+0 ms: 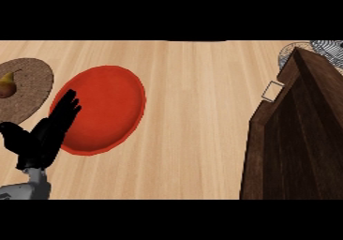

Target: Pick the lemon from the tray and place it in the tiered basket

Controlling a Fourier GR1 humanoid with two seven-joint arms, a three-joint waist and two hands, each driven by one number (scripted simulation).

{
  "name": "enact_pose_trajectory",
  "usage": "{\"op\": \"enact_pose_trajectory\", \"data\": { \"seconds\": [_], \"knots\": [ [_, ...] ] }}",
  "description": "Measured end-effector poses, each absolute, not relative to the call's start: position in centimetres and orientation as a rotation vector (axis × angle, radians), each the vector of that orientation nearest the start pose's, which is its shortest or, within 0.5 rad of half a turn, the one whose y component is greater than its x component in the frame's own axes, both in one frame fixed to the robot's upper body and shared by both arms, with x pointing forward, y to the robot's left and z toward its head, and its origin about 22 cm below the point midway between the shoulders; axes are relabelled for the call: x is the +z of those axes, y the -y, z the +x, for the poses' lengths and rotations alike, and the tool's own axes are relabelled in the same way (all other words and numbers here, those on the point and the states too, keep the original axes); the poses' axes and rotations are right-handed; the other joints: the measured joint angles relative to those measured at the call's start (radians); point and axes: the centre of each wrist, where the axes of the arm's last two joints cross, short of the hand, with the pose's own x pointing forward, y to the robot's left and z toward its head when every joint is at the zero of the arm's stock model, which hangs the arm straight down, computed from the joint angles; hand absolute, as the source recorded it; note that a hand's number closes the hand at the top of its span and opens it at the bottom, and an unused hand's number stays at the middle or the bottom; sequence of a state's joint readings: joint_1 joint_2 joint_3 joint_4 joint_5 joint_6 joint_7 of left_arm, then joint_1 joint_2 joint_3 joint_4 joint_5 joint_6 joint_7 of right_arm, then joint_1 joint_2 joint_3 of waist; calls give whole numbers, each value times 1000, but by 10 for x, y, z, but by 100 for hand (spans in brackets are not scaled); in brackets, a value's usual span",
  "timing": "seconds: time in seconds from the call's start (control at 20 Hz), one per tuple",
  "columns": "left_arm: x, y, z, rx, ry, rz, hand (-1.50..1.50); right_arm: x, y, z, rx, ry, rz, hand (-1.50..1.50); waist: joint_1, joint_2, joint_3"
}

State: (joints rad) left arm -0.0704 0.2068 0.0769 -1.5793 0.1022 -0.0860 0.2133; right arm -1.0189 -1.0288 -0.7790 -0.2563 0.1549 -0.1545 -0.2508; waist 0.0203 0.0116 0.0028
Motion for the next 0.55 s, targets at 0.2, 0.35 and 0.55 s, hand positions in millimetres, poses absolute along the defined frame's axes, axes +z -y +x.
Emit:
{"op": "enact_pose_trajectory", "data": {
  "seconds": [0.2, 0.35, 0.55],
  "knots": [
    [39, -289, 257, -108, 1438, 57, 0, 258, 590, 279, -642, 1741, -967, -150, -1, 0, 1],
    [37, -287, 255, -100, 1441, 58, 0, 257, 607, 252, -658, 1746, -984, -150, -2, 0, 2],
    [35, -286, 259, -101, 1434, 65, 0, 263, 625, 219, -653, 1744, -995, -150, -5, 1, 2]
  ]
}}
